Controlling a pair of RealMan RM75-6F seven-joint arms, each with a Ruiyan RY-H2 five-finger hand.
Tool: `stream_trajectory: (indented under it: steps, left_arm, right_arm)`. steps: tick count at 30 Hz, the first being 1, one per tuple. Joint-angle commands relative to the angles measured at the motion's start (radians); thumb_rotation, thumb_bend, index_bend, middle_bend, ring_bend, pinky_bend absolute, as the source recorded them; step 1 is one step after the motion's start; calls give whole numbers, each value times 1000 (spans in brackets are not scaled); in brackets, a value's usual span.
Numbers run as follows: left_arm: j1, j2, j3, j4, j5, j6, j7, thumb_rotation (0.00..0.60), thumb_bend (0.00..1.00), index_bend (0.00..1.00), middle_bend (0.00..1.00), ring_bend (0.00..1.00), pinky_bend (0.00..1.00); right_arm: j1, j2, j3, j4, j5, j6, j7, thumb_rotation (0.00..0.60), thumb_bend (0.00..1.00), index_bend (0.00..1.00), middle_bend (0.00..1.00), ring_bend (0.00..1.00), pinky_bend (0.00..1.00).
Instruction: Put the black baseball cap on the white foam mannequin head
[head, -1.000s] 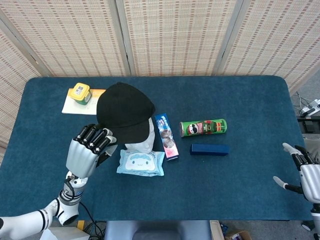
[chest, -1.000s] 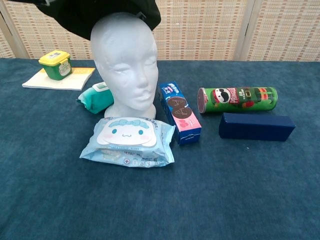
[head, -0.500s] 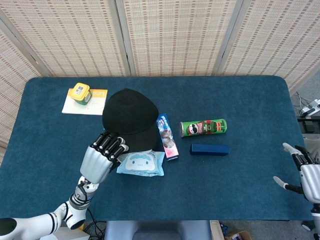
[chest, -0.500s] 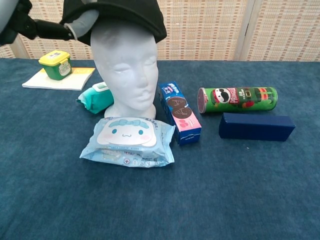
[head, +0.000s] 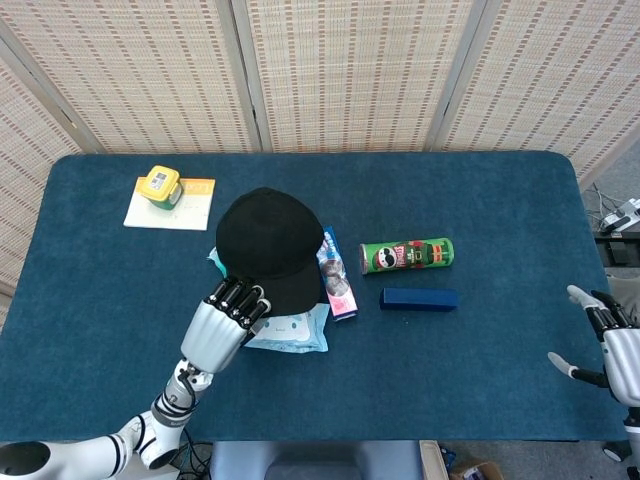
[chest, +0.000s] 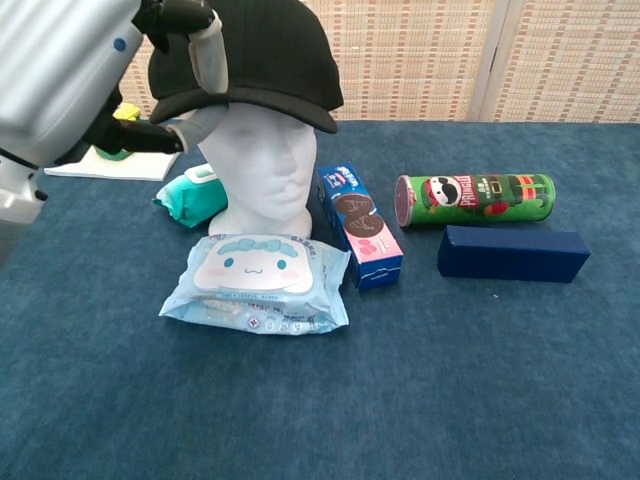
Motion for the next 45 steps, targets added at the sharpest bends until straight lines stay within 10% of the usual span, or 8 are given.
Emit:
stream_trajectory:
  steps: [1, 18, 45]
  left_arm:
    - [7, -2, 9, -3, 0, -7, 6, 600, 359, 783, 563, 396, 443]
    - [45, 25, 37, -41, -2, -46, 49, 600, 103, 161, 495, 360, 443]
    - [133, 80, 53, -71, -61, -79, 92, 600, 0, 43, 295, 231, 367]
  right_arm:
    - [0, 0, 0, -1, -1, 0, -1, 600, 0, 150, 269, 155, 449]
    - [0, -1, 0, -1, 1, -1, -4, 600, 0, 150, 269, 155, 449]
    - [1, 0, 1, -3, 4, -3, -4, 600, 0, 151, 269, 155, 449]
